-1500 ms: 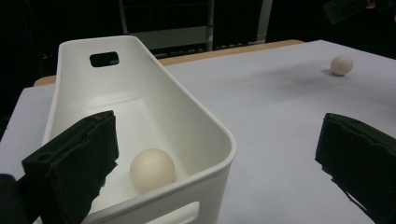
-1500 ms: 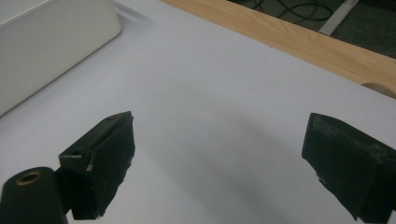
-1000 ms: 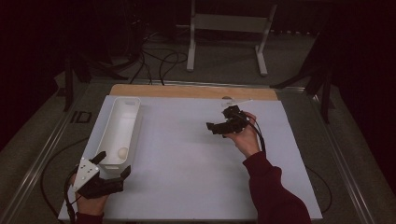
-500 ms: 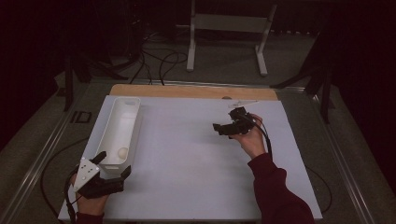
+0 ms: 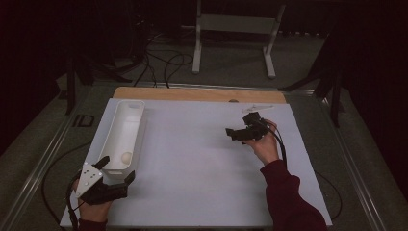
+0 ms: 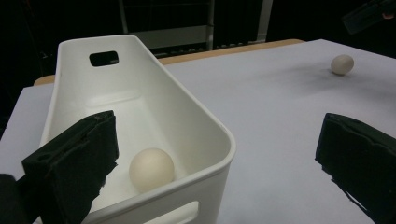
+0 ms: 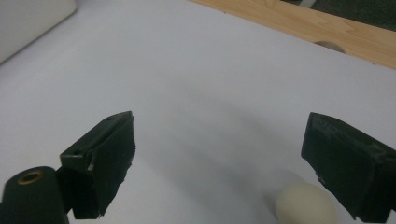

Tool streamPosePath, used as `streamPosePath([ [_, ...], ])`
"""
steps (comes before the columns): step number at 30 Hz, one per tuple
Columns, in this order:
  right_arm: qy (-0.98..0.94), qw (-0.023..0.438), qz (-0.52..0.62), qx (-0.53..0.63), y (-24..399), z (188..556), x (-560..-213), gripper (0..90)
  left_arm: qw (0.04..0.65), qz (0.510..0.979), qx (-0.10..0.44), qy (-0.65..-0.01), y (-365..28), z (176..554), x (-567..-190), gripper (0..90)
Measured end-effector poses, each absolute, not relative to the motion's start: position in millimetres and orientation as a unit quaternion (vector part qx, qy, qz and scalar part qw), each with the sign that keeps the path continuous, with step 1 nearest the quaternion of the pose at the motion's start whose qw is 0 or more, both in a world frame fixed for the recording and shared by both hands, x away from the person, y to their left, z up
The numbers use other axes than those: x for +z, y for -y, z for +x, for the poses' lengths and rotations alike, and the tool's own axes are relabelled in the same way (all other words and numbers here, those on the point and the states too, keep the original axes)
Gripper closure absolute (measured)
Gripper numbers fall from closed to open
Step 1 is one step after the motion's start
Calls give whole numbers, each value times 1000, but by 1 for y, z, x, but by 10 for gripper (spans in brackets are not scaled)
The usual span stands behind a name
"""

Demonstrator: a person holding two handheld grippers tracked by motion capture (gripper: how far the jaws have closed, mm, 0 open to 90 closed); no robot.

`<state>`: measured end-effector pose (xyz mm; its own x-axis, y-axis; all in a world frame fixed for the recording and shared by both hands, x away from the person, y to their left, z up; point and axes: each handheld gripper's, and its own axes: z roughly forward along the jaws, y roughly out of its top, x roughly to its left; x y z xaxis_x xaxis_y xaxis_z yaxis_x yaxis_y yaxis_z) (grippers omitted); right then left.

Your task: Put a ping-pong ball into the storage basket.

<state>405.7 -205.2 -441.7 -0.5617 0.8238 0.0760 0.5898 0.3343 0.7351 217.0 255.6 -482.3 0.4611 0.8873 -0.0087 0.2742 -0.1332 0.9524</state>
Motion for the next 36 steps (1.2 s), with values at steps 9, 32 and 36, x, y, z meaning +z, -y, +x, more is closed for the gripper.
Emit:
streamPosePath([
  [9, -802, 165, 447, 361, 215, 404, -446, 95, 506, 689, 304, -421, -255, 217, -482, 1],
  [32, -798, 167, 468, 341, 237, 406, -462, 96, 504, 690, 303, -422, -254, 218, -483, 1],
  [36, -799, 168, 468, 339, 238, 407, -464, 96, 504, 690, 303, -422, -254, 218, -483, 1],
])
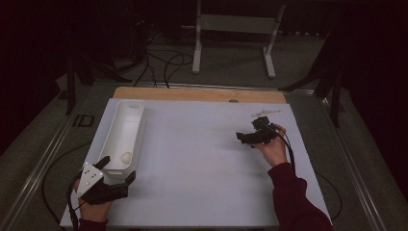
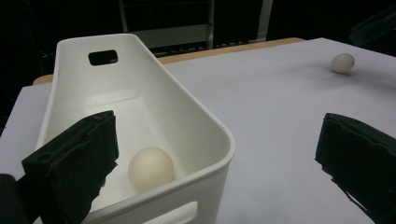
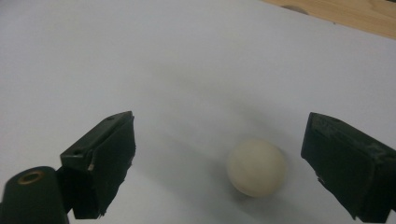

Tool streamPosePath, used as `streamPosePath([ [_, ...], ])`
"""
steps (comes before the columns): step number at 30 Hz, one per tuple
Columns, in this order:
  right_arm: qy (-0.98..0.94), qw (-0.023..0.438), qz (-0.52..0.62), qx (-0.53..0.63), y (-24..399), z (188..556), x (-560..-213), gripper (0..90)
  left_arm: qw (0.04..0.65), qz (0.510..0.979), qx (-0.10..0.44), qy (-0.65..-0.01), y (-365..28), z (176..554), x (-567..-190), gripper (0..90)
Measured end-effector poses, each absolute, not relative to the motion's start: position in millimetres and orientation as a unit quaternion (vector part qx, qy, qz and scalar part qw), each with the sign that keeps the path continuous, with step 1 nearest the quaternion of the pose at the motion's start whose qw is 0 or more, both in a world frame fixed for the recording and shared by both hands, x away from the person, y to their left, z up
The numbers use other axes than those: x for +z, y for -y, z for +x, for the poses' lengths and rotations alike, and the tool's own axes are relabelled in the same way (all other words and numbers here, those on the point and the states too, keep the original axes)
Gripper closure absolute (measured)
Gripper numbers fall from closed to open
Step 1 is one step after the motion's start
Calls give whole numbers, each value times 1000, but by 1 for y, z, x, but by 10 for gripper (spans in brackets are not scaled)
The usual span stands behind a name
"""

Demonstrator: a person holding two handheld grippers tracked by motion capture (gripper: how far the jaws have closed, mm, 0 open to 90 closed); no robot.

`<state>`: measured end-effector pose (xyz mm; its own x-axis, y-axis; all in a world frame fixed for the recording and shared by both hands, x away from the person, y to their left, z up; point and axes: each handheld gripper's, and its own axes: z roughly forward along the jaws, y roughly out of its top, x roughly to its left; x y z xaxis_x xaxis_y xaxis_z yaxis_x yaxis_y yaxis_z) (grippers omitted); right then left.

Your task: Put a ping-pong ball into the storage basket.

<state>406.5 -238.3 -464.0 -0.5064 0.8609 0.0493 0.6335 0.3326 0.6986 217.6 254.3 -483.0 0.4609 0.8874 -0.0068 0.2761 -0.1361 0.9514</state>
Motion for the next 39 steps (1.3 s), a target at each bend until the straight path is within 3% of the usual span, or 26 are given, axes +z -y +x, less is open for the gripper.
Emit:
streamPosePath([
  [39, -797, 156, 502, 299, 247, 418, -491, 142, 503, 692, 302, -420, -253, 218, -483, 1],
])
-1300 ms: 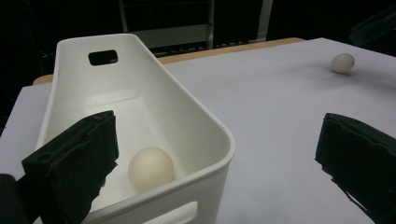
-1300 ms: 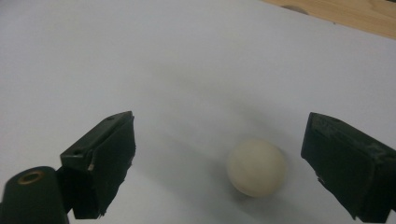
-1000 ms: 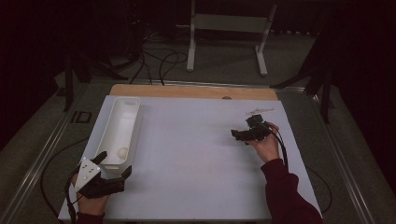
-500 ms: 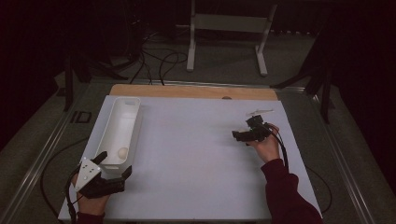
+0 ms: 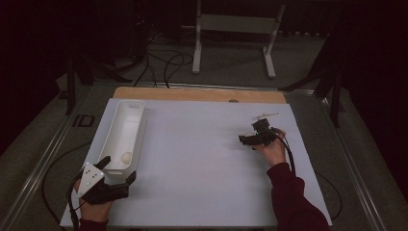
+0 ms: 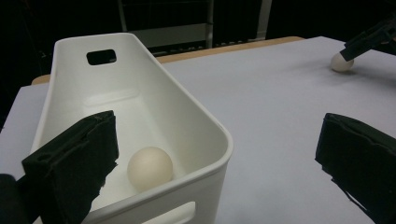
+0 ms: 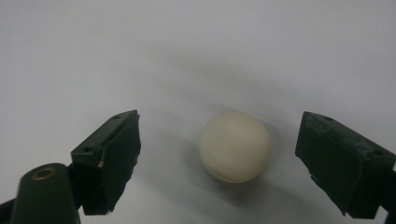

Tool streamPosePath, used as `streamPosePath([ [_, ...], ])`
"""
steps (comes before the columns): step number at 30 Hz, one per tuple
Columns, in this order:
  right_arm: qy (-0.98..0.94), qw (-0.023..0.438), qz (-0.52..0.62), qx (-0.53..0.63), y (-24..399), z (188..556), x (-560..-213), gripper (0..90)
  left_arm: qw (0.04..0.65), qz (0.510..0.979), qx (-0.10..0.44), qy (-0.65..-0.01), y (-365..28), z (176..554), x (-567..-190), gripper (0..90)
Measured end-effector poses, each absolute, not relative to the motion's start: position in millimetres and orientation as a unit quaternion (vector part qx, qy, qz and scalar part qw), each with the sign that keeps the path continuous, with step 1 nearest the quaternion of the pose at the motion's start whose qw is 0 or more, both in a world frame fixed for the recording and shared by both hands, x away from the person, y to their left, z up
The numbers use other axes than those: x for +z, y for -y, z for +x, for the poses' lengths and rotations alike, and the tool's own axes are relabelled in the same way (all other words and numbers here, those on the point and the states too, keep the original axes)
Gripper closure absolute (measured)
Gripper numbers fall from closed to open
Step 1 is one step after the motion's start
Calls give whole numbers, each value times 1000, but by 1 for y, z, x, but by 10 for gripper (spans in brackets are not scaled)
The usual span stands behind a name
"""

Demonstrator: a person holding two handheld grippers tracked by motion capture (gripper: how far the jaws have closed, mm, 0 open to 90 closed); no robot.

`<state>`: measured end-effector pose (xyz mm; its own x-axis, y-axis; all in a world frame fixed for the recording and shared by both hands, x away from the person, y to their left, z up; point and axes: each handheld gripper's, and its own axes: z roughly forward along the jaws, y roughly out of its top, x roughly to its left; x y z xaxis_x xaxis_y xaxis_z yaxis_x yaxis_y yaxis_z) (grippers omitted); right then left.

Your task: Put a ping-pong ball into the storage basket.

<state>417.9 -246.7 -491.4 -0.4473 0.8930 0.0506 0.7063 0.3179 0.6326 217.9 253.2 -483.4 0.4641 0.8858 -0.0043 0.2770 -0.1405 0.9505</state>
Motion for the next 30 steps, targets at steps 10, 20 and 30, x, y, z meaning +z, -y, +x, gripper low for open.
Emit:
streamPosePath([
  [10, -797, 156, 514, 277, 246, 421, -498, 228, 502, 692, 302, -421, -253, 218, -484, 1],
  [20, -796, 152, 525, 262, 246, 426, -505, 400, 503, 692, 302, -420, -253, 218, -484, 1],
  [30, -799, 146, 528, 249, 244, 427, -510, 499, 502, 692, 303, -421, -253, 218, -484, 1],
])
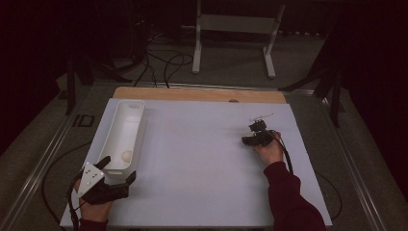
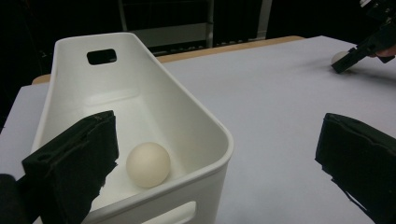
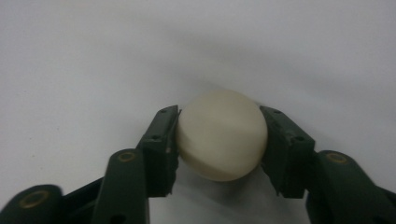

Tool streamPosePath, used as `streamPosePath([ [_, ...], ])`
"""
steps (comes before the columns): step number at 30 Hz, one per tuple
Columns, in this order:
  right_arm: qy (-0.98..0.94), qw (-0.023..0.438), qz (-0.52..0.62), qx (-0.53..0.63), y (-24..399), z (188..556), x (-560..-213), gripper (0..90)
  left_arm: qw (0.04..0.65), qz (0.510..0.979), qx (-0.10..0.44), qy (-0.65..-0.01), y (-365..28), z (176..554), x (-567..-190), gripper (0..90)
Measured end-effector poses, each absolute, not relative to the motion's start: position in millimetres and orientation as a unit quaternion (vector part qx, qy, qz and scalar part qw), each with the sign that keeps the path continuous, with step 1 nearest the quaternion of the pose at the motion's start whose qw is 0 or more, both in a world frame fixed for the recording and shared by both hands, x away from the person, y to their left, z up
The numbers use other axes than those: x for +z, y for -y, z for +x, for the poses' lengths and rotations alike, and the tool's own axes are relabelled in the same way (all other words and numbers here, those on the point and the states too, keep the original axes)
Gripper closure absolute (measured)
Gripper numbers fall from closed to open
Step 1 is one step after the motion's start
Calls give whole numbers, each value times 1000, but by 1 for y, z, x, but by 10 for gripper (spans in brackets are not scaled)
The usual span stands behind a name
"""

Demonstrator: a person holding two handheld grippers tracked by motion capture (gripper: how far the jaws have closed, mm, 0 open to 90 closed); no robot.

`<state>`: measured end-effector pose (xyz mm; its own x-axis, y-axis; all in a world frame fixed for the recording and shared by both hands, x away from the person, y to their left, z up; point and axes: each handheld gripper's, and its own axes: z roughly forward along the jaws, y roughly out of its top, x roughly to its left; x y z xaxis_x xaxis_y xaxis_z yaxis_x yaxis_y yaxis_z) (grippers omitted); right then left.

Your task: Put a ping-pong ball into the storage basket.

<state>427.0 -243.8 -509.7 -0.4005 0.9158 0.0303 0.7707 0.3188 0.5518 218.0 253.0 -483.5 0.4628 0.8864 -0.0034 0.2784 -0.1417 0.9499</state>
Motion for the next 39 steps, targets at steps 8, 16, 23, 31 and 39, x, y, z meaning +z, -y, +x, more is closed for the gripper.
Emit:
streamPosePath([
  [8, -801, 149, 525, 245, 242, 424, -508, 503, 502, 692, 303, -421, -253, 218, -483, 1],
  [16, -803, 151, 517, 254, 238, 420, -501, 503, 502, 693, 303, -420, -253, 218, -483, 2],
  [23, -806, 151, 511, 260, 233, 414, -497, 504, 502, 693, 303, -420, -253, 218, -483, 1],
  [31, -804, 149, 510, 266, 232, 411, -493, 503, 502, 693, 303, -420, -253, 218, -483, 1],
  [39, -806, 139, 504, 277, 229, 409, -491, 503, 502, 693, 303, -420, -253, 218, -483, 2],
])
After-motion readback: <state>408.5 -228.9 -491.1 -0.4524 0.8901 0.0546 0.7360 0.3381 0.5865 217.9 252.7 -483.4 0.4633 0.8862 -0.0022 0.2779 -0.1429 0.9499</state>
